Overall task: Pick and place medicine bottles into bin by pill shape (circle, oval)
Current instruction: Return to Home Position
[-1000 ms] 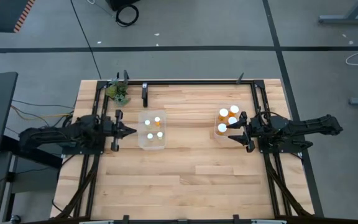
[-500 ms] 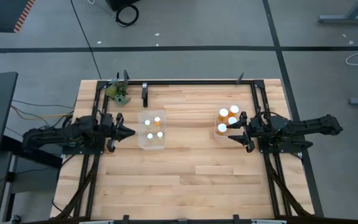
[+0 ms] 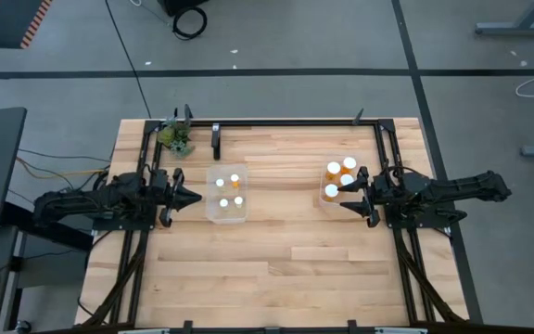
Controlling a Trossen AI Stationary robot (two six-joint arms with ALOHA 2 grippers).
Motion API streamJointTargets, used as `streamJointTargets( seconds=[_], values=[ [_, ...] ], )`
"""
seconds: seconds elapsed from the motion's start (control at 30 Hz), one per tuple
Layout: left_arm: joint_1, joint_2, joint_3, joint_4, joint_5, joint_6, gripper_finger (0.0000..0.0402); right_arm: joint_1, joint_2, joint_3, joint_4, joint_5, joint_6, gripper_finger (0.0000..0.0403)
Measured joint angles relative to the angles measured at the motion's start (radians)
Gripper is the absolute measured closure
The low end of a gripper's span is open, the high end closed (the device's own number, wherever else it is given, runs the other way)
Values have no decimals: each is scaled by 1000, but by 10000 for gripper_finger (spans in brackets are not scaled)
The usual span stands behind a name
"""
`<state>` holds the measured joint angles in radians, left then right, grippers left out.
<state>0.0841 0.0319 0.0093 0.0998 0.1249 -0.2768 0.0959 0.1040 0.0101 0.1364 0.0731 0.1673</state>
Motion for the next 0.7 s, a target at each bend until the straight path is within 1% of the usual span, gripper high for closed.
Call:
streamJointTargets(
  seconds=[0.27, 0.57, 0.7],
  values=[
    [0, 0, 0, 0, 0, 0, 365, 0, 0, 0, 0, 0, 0, 162],
    [0, 0, 0, 0, 0, 0, 378, 0, 0, 0, 0, 0, 0, 162],
    [0, 0, 0, 0, 0, 0, 375, 0, 0, 0, 0, 0, 0, 162]
  ],
)
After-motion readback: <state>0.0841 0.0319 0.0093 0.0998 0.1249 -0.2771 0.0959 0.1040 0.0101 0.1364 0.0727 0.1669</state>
